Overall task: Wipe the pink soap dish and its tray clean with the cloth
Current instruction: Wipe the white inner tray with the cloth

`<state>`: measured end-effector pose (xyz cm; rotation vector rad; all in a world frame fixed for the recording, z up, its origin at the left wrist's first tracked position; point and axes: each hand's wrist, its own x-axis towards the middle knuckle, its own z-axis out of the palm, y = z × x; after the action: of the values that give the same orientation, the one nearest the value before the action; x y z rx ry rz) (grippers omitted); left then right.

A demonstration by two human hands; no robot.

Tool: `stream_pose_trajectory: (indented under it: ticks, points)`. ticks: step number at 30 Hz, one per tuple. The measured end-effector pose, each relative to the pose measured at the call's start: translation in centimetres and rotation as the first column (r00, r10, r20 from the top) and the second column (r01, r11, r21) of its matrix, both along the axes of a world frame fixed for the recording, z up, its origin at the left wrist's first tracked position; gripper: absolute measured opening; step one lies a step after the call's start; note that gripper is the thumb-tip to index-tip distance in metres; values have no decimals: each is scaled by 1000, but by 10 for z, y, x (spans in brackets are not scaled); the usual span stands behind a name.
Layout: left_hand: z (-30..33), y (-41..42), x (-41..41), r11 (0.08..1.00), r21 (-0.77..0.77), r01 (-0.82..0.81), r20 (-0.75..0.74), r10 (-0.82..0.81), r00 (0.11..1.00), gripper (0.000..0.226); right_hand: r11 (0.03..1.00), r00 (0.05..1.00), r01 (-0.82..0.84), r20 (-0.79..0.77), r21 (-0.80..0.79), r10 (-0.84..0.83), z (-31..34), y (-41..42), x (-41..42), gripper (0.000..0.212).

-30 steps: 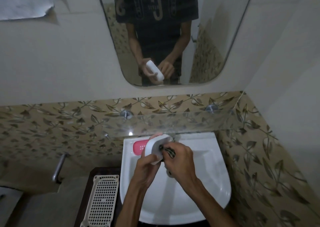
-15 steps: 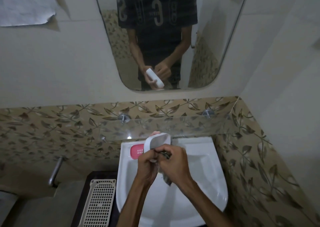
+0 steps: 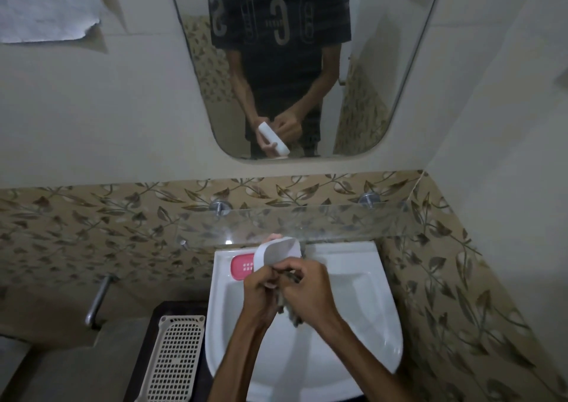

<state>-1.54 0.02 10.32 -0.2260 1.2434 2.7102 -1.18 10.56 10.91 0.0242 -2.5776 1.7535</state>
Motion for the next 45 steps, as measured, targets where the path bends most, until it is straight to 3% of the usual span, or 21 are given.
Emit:
stream_pose_trajectory:
  ticks: [3,6,7,10,14,17,19,22,24,26,27,29,31,34,38,41,45]
  points:
    - [2,1,0,1000,11,-15,-17,15,1000,81,988,989,146,38,-46,-144,-7,3,0,13]
    - [0,-2,-2,998,36,-47,56,45,997,62,999,1000,-9,-22,-51,8,-2,-7,9,12]
    - [2,-3,-2,998,41,-40,67,37,997,56,998,999,7,-33,-55,-9,-2,-5,5,14]
    - [6,-4,-2,996,75,-47,30,45,999,66,986,988,151,3,-76,-152,-5,2,3,14]
    - [6,-1,-1,995,93,-47,61,41,997,74,1000,999,3,-36,-18,-4,-6,-8,14,4]
    - [9,0,-1,995,99,0,-24,2,1000,83,987,991,130,-6,-95,-131,-12,5,5,5]
    - [13,2,-1,999,49,8,-28,-7,1000,84,980,983,182,36,-84,-179,-17,9,4,6]
    - [14,4,3,988,-145,49,-42,-55,998,80,955,971,219,141,-202,-193,-19,6,0,10]
    - [15,-2,4,946,-303,118,-61,-143,988,79,922,959,247,209,-297,-189,-19,8,-4,15]
    - [19,-13,0,900,-374,222,-44,-257,966,79,923,968,224,179,-314,-174,-20,13,-4,18]
    - [21,-19,-1,899,-353,260,-20,-285,958,79,940,979,194,123,-282,-165,-18,16,-3,18]
    - [28,-27,-3,938,-263,225,57,-218,974,69,993,985,91,-139,-81,-101,-14,22,-2,19]
    - [32,-27,-1,976,-175,132,174,-101,980,54,989,912,9,-407,150,54,-10,24,-4,24]
    - [36,-21,5,981,-159,110,276,-63,959,47,947,829,24,-536,319,159,1,24,-8,23]
    - [44,-15,9,979,-195,49,325,17,945,51,931,812,101,-569,350,126,11,23,-12,24]
    - [44,-8,10,991,-132,-10,346,55,936,52,925,839,113,-534,362,106,14,21,-12,24]
    - [46,-7,4,988,-143,-59,367,108,924,55,917,916,-144,-300,372,265,10,14,9,19]
